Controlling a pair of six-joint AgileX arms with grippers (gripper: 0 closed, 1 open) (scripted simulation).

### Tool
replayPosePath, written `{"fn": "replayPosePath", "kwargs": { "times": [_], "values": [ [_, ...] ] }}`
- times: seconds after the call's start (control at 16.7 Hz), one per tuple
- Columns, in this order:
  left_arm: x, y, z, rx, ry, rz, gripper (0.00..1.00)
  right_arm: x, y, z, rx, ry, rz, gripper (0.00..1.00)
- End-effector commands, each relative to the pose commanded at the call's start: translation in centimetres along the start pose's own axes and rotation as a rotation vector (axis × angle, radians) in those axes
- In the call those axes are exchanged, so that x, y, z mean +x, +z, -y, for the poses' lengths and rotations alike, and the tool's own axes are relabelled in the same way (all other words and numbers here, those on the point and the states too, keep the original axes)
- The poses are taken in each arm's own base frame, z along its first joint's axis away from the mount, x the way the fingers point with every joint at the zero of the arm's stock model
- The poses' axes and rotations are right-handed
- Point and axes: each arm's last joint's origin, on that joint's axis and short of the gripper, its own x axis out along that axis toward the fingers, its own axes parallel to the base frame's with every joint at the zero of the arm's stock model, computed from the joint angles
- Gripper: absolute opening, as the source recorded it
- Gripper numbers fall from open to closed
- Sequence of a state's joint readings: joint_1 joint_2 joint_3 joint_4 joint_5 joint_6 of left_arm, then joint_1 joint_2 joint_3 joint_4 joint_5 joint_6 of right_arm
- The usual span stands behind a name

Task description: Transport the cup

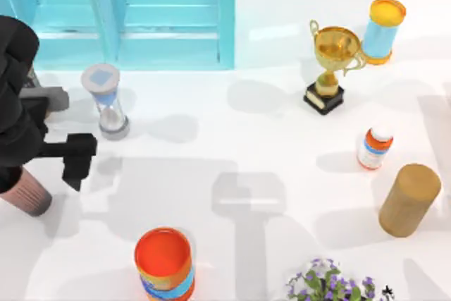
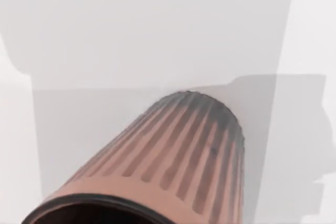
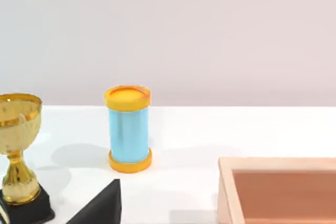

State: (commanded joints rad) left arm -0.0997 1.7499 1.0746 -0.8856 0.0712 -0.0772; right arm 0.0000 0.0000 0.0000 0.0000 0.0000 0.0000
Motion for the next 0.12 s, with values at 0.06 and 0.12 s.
{"fn": "replayPosePath", "kwargs": {
  "times": [0.06, 0.12],
  "values": [
    [0.00, 0.00, 0.00, 0.000, 0.000, 0.000, 1.00, 0.00, 0.00, 0.00, 0.000, 0.000, 0.000, 1.00],
    [0.00, 0.00, 0.00, 0.000, 0.000, 0.000, 1.00, 0.00, 0.00, 0.00, 0.000, 0.000, 0.000, 1.00]
  ]
}}
